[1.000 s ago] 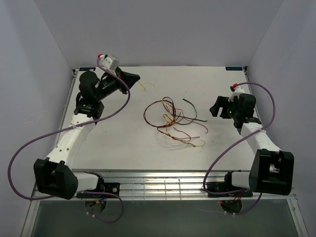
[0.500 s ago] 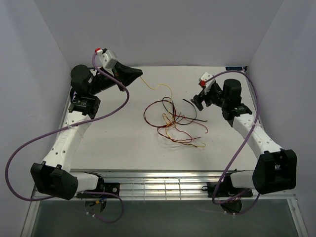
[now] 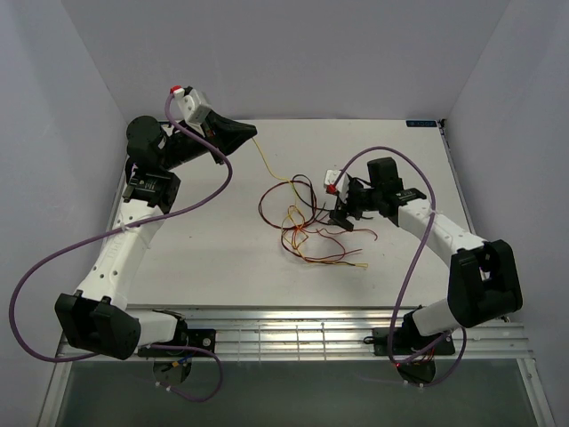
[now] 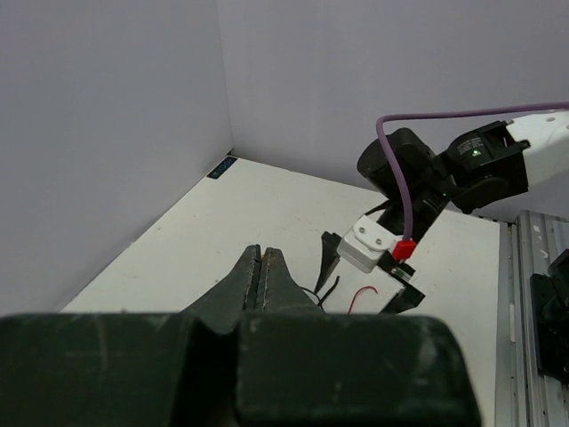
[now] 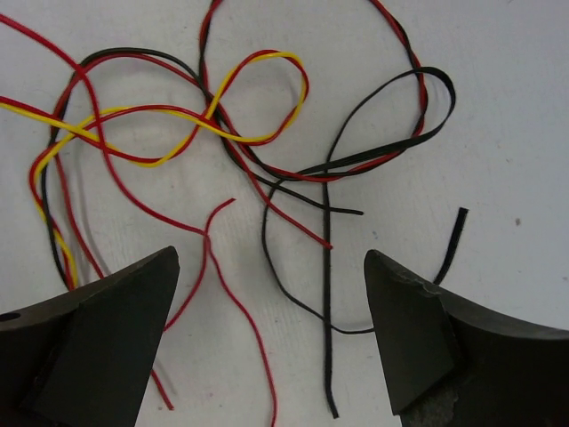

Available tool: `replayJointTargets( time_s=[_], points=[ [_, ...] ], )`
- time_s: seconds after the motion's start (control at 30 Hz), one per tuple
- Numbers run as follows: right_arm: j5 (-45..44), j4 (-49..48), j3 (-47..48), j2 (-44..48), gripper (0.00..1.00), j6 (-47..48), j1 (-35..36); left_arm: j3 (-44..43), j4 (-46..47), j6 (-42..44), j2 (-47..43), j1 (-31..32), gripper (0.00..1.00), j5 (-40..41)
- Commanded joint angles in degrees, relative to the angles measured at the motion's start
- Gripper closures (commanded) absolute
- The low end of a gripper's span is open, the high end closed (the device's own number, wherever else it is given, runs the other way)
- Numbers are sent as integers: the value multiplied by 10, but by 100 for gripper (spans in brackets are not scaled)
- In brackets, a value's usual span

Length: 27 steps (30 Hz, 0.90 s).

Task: Untangle the cables

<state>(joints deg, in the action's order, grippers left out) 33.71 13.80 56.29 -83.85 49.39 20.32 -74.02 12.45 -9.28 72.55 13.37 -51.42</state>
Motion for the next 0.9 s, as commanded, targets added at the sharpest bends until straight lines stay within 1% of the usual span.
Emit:
replayJointTargets(
  time_s=[0.0, 0.07, 0.13, 0.23, 0.37, 0.43, 0.53, 0.57, 0.63, 0.67, 0.7, 0.73, 0.77, 0.8, 0.87],
  points=[
    [33, -15, -56, 54, 10, -32, 20, -11, 4, -5, -16, 1, 100, 3],
    [41, -38, -87, 76, 10, -44, 38, -8, 3, -3, -19, 1, 100, 3],
    [18, -36, -91, 74, 10, -41, 66, -6, 4, -3, -21, 1, 100, -3],
    [2, -26, -73, 47, 10, -37, 88, -7, 3, -6, -18, 1, 100, -10],
    [-33, -73, -63, 15, 10, -38, 108, -10, 3, -10, -12, 1, 100, -11],
    [-36, -80, -44, -12, 8, -33, 111, -9, 4, -11, -10, 1, 100, -8],
    [-41, -64, -16, -52, 0, -27, 111, -9, 2, -11, -6, 1, 100, 2],
    [-41, -61, -9, -60, 10, -27, 112, -9, 1, -10, -4, 1, 100, 3],
    [-33, -60, -1, -73, 25, -29, 112, -9, 0, -8, -4, 1, 100, 7],
    [-31, -65, -2, -75, 51, -32, 112, -8, -1, -8, -3, 1, 100, 9],
    [-34, -74, -6, -75, 64, -36, 115, -7, -2, -8, -3, 1, 100, 15],
    [-42, -86, -8, -71, 73, -38, 116, -4, -3, -6, -3, 1, 100, 19],
    [-48, -93, -15, -67, 88, -46, 118, -2, -6, -4, -6, 1, 100, 25],
    [-58, -98, -18, -56, 92, -48, 118, 1, -8, -4, -8, 1, 100, 42],
    [-79, -115, -28, -40, 92, -65, 120, 14, -12, 0, -14, 1, 100, 67]
  ],
)
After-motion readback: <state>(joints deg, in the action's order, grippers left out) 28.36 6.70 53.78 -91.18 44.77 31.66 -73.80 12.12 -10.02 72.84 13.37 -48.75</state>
